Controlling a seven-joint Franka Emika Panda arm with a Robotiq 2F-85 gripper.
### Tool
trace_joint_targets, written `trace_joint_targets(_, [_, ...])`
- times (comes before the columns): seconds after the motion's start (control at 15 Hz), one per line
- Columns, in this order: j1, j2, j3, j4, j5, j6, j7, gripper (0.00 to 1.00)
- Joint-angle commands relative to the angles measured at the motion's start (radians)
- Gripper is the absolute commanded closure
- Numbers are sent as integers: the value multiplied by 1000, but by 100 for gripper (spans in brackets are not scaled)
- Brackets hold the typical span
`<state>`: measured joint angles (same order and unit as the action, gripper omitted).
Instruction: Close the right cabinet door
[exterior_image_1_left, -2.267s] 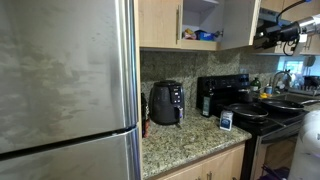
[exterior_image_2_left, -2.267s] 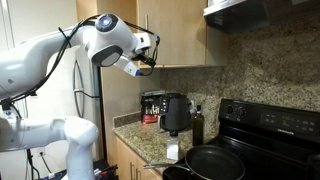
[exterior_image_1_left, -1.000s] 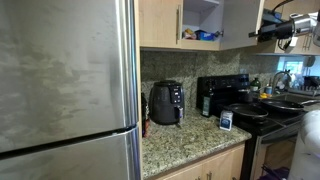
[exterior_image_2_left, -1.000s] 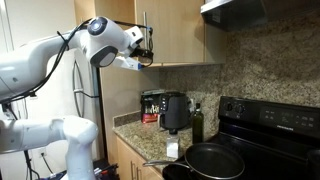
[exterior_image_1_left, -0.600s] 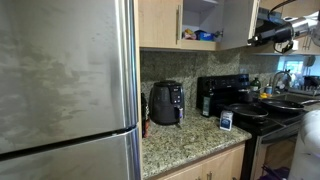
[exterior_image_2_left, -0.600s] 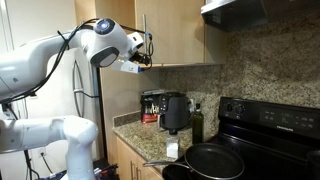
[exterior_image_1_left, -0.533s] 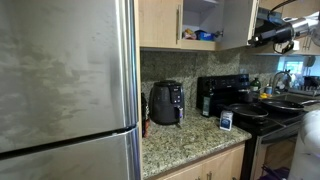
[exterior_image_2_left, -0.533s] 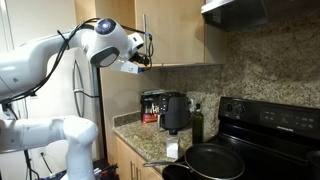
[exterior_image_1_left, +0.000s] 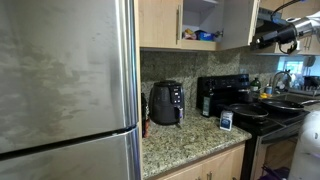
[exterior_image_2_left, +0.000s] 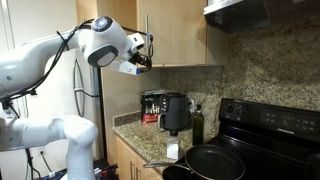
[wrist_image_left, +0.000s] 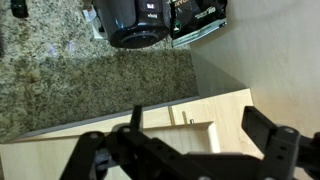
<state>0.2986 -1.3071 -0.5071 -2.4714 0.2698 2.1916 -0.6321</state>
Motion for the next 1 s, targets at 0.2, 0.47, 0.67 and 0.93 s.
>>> trace_joint_targets(0.2, [71,-42,4,-36,62,237,-57,0])
trace_joint_targets(0.47, [208,-75,-13,-23,64,252,-164,0])
trace_joint_targets(0.67, [206,-75,-5,-23,76,225,-226,0])
trace_joint_targets(0.93, [108,-21,-6,10,32,0,-216,0])
